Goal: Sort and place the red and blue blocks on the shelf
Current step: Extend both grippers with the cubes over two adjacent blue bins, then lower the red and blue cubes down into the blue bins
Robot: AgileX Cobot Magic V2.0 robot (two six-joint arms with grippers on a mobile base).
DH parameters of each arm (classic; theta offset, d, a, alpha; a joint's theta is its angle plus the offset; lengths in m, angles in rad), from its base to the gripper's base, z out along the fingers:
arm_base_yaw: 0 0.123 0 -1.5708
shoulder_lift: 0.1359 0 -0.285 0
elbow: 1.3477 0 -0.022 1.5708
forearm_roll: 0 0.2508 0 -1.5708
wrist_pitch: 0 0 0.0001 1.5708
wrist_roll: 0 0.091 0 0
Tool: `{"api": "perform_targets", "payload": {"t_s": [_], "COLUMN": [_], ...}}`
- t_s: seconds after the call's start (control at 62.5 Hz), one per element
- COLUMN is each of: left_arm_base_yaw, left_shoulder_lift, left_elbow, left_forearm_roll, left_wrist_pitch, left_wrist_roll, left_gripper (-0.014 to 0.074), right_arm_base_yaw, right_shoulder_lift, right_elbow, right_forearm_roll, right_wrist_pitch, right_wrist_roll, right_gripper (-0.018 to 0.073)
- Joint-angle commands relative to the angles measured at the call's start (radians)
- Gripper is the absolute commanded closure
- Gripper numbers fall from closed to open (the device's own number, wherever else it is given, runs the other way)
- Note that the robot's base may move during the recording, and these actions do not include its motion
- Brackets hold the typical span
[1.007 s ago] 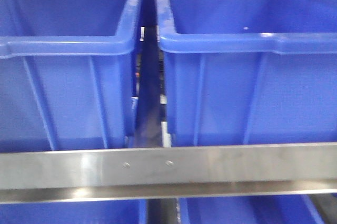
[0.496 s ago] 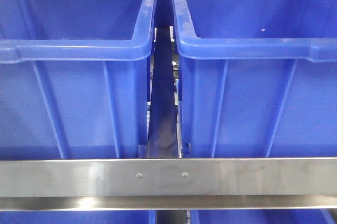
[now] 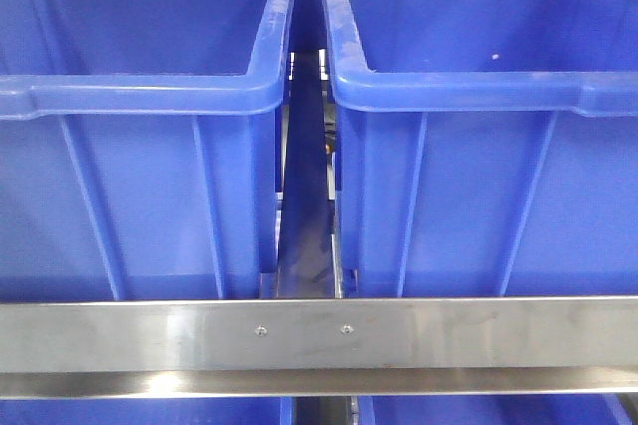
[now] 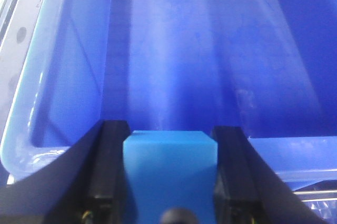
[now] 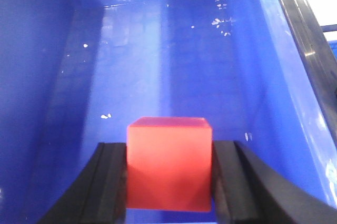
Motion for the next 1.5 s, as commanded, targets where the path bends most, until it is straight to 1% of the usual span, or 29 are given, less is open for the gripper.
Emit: {"api": "perform_targets", "payload": {"t_s": [0.0,1.487], "left_arm_base_yaw": [-0.002,-0.002], "left_shoulder_lift": [-0.001,-0.001], "left_elbow": [-0.027,-0.027], "left_forearm_roll": [0.009,0.009], "left_wrist_pitch": [-0.074,-0.075], "left_wrist_roll": [0.000,0.000], "left_gripper": [0.0473,0.0473], "right_arm_base_yaw": [-0.007,-0.007], "right_shoulder_lift": [-0.007,-0.007], "right_elbow": [-0.027,-0.027], "right_forearm_roll": [-0.005,-0.005], "right_wrist_pitch": [-0.076,-0.083], "right_wrist_roll": [-0.008,-0.008], "right_gripper": [0.0511,0.0511]}}
